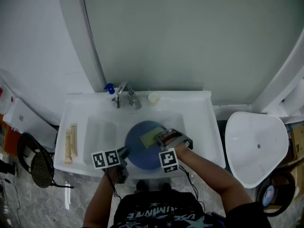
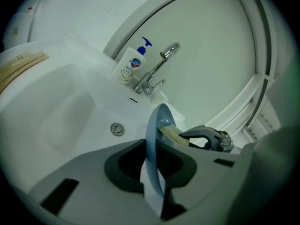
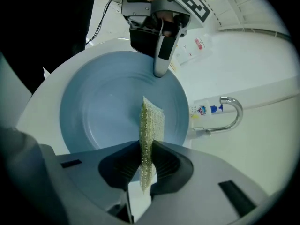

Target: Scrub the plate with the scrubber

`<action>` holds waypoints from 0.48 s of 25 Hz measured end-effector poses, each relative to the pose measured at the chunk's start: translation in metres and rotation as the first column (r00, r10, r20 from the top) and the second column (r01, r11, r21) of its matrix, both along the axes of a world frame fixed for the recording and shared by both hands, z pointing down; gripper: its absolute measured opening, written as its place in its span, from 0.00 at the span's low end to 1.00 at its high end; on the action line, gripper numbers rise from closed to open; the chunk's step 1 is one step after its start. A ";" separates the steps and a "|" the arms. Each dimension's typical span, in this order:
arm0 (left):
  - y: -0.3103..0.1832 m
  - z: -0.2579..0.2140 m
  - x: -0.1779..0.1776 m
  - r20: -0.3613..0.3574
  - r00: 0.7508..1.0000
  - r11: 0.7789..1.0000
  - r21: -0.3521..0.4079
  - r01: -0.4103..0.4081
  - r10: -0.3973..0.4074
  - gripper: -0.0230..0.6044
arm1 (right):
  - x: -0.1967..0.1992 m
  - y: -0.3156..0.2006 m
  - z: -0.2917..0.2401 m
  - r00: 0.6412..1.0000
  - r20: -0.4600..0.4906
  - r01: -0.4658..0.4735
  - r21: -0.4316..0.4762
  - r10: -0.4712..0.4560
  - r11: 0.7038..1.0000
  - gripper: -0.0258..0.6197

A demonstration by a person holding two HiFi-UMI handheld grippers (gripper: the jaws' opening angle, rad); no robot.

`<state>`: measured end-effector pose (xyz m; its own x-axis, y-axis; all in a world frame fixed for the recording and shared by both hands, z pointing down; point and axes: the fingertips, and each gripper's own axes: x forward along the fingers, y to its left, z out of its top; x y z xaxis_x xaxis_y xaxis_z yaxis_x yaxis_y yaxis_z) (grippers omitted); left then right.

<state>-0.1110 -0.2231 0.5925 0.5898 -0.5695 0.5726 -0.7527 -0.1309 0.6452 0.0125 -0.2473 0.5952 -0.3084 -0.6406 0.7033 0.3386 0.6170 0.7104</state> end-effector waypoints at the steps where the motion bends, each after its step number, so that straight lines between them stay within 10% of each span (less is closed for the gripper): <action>1: -0.001 -0.001 -0.002 -0.008 1.000 1.000 0.000 0.014 -0.014 0.12 | 0.002 0.000 0.001 1.000 0.004 -0.017 -0.010 0.017 1.000 0.15; 12: -0.014 -0.004 -0.019 -0.070 0.986 0.989 -0.019 0.147 -0.148 0.12 | 0.010 0.015 0.015 0.980 0.079 -0.168 -0.163 0.182 0.972 0.15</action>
<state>-0.1304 -0.2370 0.5888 0.5398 -0.6453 0.5406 -0.7149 -0.0125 0.6991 0.0224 -0.2319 0.6100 -0.2694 -0.5762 0.7716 0.1528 0.7655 0.6250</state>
